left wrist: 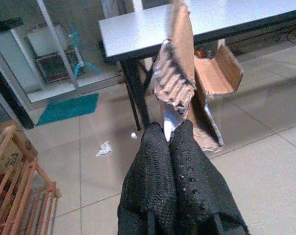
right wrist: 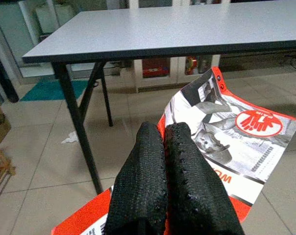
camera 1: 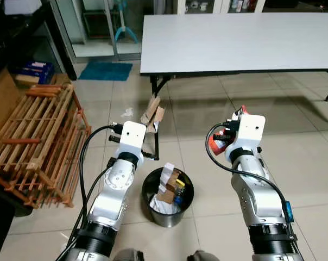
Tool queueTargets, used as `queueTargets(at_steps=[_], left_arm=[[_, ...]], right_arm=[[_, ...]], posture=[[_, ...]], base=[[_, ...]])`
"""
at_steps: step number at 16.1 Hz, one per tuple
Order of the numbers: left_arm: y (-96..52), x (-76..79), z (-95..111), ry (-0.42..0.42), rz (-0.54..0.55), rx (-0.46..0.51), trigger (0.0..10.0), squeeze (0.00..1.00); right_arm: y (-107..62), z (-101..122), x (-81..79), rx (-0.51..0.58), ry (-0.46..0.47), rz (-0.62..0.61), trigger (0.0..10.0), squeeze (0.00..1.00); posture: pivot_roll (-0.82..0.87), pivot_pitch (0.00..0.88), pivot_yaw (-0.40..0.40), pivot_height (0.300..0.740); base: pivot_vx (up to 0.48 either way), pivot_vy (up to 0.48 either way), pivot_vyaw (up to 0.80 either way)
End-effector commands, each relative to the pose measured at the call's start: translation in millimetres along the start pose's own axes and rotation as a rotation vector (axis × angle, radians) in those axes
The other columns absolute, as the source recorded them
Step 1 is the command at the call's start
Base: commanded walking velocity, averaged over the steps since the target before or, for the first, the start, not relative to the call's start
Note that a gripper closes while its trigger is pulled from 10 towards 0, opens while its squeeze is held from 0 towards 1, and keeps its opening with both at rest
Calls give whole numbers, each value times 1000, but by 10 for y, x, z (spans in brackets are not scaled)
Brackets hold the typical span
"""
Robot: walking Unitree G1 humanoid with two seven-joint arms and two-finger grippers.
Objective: Picking trash to rubbish bin
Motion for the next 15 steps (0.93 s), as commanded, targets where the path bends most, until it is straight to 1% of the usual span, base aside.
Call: queueTargets(at_steps=[1, 5, 8, 9, 12, 13, 14, 15], left_arm=[[2, -101, -7, 9, 18, -4, 10000, 0], [5, -90, -3, 12, 12, -2, 10000, 0], [10, -80, 13, 13, 5, 3, 10000, 0], [12, -76, 15, 13, 2, 4, 10000, 0], [14, -73, 18, 14, -2, 5, 10000, 0], [13, -71, 18, 14, -3, 4, 10000, 0], [11, -65, 16, 14, -6, 3, 10000, 0], [11, -63, 14, 15, -8, 2, 10000, 0]], right_arm=[[3, 17, -106, 5, 10, 26, 10000, 0], [7, 4, -115, 2, 7, 30, 10000, 0], [-5, 32, -177, 11, 18, 70, 10000, 0], [-8, 51, -185, 20, -2, 74, 10000, 0], [6, 13, -83, 9, -15, 17, 10000, 0], [6, 13, -78, 9, -15, 16, 10000, 0], [2, 10, -63, 7, -14, 8, 10000, 0], [1, 5, -51, 4, -13, 1, 10000, 0]], posture=[[-32, 58, 19, 680], [-35, 47, 23, 680], [-37, 39, 25, 680], [-37, 39, 25, 680], [-34, 41, 26, 720], [-35, 43, 27, 725], [-35, 45, 28, 740], [-37, 46, 29, 740]], base=[[394, 0, 0], [391, 0, 0], [394, 0, 0], [390, 0, 0], [395, 0, 0], [394, 0, 0], [394, 0, 0], [394, 0, 0]])
Point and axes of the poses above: a point about 5 cm out from each wrist's last joint towards the gripper, its own y axis pointing out of the wrist towards the gripper, its own z axis along the axis of the wrist's last joint, x = y × z, the point moved 5 cm from there along y, pointing out of the wrist towards the gripper, and after that the axes turned 9 degrees about y, right-handed, at the moved point
